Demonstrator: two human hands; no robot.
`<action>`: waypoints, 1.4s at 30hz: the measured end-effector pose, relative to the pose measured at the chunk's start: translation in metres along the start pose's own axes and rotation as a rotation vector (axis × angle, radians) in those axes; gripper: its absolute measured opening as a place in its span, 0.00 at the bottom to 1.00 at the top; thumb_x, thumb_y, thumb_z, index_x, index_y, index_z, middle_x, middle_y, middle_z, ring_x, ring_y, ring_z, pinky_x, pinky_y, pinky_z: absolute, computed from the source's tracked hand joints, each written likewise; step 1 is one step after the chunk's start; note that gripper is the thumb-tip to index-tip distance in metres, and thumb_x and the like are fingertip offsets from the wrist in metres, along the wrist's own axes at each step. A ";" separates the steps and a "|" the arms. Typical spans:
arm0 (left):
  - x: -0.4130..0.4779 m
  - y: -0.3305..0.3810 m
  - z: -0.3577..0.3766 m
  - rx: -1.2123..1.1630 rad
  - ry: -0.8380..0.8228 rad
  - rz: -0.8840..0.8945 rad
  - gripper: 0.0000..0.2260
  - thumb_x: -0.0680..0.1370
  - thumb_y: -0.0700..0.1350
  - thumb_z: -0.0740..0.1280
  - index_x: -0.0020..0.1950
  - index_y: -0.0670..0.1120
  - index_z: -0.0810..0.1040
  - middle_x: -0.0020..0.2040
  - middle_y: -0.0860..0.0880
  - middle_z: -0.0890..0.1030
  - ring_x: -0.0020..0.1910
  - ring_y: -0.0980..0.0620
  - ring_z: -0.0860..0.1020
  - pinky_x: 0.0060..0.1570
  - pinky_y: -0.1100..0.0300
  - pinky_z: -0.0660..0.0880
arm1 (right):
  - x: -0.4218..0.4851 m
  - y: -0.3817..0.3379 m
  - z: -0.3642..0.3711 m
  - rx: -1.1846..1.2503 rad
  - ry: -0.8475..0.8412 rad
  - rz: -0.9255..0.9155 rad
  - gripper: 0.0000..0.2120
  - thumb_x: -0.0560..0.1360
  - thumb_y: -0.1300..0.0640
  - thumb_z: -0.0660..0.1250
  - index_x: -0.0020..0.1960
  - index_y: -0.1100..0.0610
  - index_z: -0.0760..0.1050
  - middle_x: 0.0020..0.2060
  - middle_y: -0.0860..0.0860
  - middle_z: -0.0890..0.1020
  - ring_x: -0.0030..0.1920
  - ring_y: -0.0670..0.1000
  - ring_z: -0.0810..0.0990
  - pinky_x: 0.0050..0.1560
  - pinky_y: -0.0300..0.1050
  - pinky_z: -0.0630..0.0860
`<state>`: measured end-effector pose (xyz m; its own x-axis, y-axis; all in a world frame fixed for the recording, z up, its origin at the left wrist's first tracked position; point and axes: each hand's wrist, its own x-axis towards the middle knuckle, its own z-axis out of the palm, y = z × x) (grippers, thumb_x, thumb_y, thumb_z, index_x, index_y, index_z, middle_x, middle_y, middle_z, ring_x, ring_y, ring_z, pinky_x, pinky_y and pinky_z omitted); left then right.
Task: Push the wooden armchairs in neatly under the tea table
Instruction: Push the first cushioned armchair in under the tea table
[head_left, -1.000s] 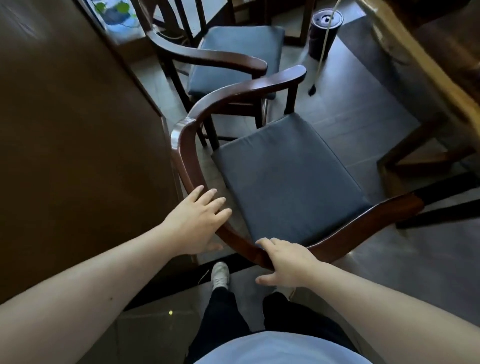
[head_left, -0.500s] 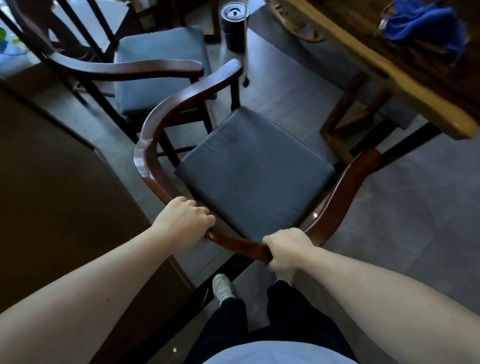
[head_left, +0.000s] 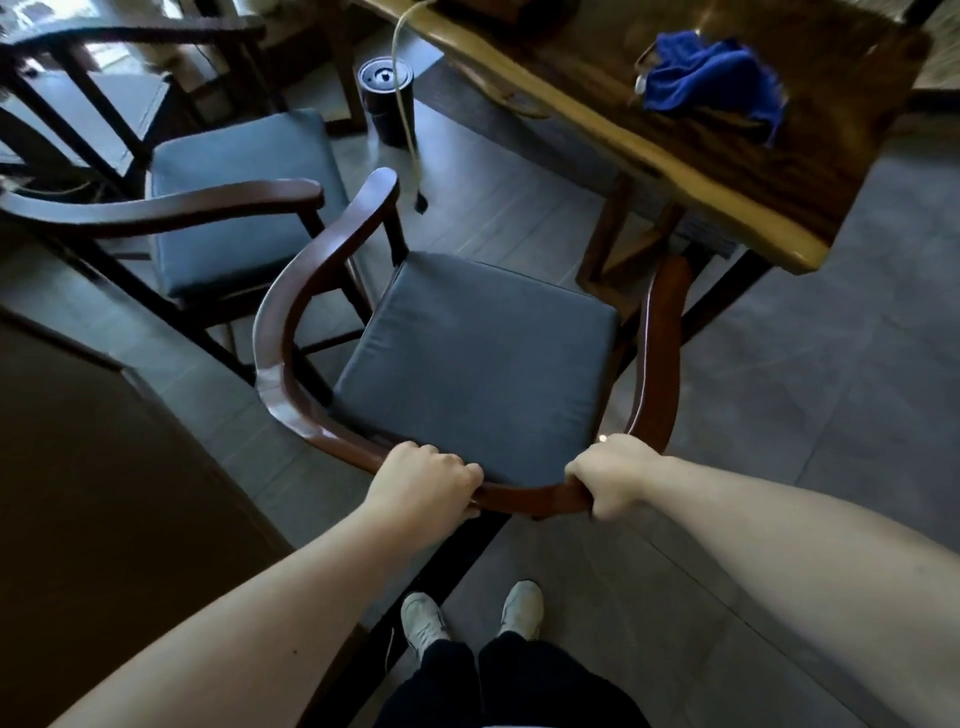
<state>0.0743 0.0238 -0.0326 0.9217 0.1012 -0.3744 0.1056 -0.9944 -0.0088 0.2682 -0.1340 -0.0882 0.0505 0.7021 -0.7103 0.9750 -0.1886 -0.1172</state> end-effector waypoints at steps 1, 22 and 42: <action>0.006 0.005 -0.001 -0.010 0.010 0.002 0.13 0.77 0.59 0.62 0.50 0.50 0.74 0.49 0.51 0.81 0.49 0.44 0.79 0.40 0.55 0.66 | -0.002 0.009 -0.001 -0.002 -0.012 0.006 0.09 0.66 0.52 0.67 0.46 0.48 0.76 0.39 0.46 0.79 0.43 0.53 0.79 0.40 0.45 0.71; -0.009 -0.136 0.028 -0.168 0.047 0.225 0.08 0.74 0.51 0.65 0.53 0.54 0.75 0.47 0.56 0.80 0.47 0.52 0.78 0.43 0.52 0.77 | -0.004 -0.088 -0.026 0.436 0.572 -0.007 0.17 0.72 0.53 0.66 0.61 0.49 0.73 0.55 0.46 0.79 0.54 0.51 0.77 0.50 0.51 0.76; 0.050 -0.255 0.005 -0.085 0.050 0.480 0.10 0.72 0.54 0.57 0.46 0.54 0.76 0.40 0.57 0.82 0.40 0.57 0.79 0.36 0.60 0.75 | 0.057 -0.119 -0.075 0.474 0.664 0.342 0.15 0.59 0.55 0.70 0.45 0.49 0.77 0.36 0.46 0.83 0.35 0.53 0.81 0.32 0.44 0.75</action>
<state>0.0918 0.2825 -0.0541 0.8901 -0.3649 -0.2731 -0.3079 -0.9232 0.2302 0.1714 -0.0198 -0.0630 0.5817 0.7813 -0.2263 0.6990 -0.6224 -0.3522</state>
